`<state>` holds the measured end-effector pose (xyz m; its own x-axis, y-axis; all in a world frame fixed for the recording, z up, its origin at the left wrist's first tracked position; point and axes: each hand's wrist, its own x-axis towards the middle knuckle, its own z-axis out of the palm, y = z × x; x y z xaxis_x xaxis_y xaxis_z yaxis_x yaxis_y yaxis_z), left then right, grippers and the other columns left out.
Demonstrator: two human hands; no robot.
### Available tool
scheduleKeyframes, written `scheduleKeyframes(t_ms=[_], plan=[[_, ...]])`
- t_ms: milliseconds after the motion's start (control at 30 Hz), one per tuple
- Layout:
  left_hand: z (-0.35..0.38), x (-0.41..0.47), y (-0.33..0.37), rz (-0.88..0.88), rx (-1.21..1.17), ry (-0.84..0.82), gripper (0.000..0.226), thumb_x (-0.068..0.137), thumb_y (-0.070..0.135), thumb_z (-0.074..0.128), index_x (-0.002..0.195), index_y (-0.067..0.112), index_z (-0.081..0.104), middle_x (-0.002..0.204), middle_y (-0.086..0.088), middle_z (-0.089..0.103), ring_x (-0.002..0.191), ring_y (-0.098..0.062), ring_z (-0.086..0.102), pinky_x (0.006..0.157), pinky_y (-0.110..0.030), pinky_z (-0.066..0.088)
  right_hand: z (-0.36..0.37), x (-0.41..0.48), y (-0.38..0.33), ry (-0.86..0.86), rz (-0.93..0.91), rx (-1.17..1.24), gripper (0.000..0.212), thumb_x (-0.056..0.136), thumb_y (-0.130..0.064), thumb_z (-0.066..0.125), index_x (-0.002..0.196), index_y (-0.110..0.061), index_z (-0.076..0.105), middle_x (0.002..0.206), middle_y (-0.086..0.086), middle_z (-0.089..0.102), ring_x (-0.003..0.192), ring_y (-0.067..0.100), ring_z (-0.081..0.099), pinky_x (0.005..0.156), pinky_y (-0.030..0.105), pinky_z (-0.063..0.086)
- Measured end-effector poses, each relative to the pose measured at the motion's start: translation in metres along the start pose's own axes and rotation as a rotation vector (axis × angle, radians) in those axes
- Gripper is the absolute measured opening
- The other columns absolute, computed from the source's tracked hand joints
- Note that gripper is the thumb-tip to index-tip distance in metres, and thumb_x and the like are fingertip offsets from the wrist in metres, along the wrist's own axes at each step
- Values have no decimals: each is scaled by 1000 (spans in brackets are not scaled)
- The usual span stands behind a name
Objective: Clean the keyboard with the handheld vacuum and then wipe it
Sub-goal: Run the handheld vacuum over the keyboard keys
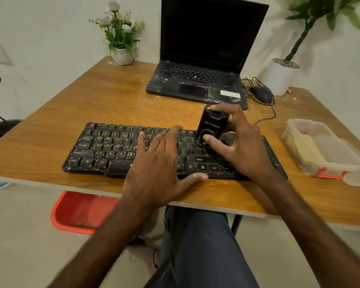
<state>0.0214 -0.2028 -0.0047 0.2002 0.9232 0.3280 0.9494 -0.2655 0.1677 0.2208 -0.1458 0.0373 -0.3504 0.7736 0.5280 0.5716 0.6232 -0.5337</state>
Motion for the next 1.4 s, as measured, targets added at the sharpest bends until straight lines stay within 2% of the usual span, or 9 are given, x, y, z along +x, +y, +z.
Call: scheduleKeyframes(t_ms=[100,300,467,667,833,967,1133,1300,1400], plan=[[-1,0,0,-4,4,-6,115,77,95,22,154,9,14,158,-7,36,144,-22,38,119,-63,20,0,-3,-4,48,70,158,56,85,-23,75,131,-32,44,111,-17,59,94,7,68,68,28,60],[0,0,0,7,22,-15,115,78,95,19,153,8,13,160,-7,33,145,-22,37,119,-63,20,-2,0,-7,125,273,673,52,87,-7,71,130,-25,47,121,13,63,104,28,69,72,51,60],[0,0,0,-5,20,-17,116,77,96,18,154,9,13,161,-7,32,145,-22,37,120,-62,18,-2,-2,-10,126,268,580,60,80,-4,78,129,-22,48,113,6,68,90,27,73,64,43,60],[1,0,0,8,-13,10,113,77,96,24,152,12,12,157,-7,39,143,-23,40,119,-63,19,-2,-4,-13,122,304,555,63,78,-5,80,127,-27,47,107,9,71,85,28,74,67,51,60],[0,0,0,0,-4,2,116,76,96,21,153,9,14,157,-7,38,143,-22,39,119,-63,19,-3,0,-11,157,516,755,56,90,-9,67,135,-35,45,108,9,70,92,25,73,72,45,61],[1,0,0,2,-13,8,115,77,95,22,152,9,16,156,-8,39,142,-23,41,119,-63,18,-7,1,-6,155,636,908,52,94,-8,61,132,-40,47,121,8,65,93,29,73,78,49,60],[2,0,0,2,-17,13,115,76,96,24,152,10,14,157,-7,38,143,-22,40,120,-62,17,-7,-2,-8,191,567,879,61,86,0,68,132,-34,47,97,3,73,84,24,74,65,44,61],[2,1,0,0,-13,15,115,77,96,24,153,10,14,157,-7,39,143,-21,40,120,-62,17,-3,-3,-12,172,398,705,63,79,1,76,127,-30,48,122,17,61,98,31,70,65,45,60],[2,0,-1,0,-19,25,113,76,96,25,152,13,12,156,-7,41,142,-21,41,119,-63,19,0,-3,-17,148,307,575,65,77,1,78,127,-28,47,124,9,56,97,25,70,62,43,61]])
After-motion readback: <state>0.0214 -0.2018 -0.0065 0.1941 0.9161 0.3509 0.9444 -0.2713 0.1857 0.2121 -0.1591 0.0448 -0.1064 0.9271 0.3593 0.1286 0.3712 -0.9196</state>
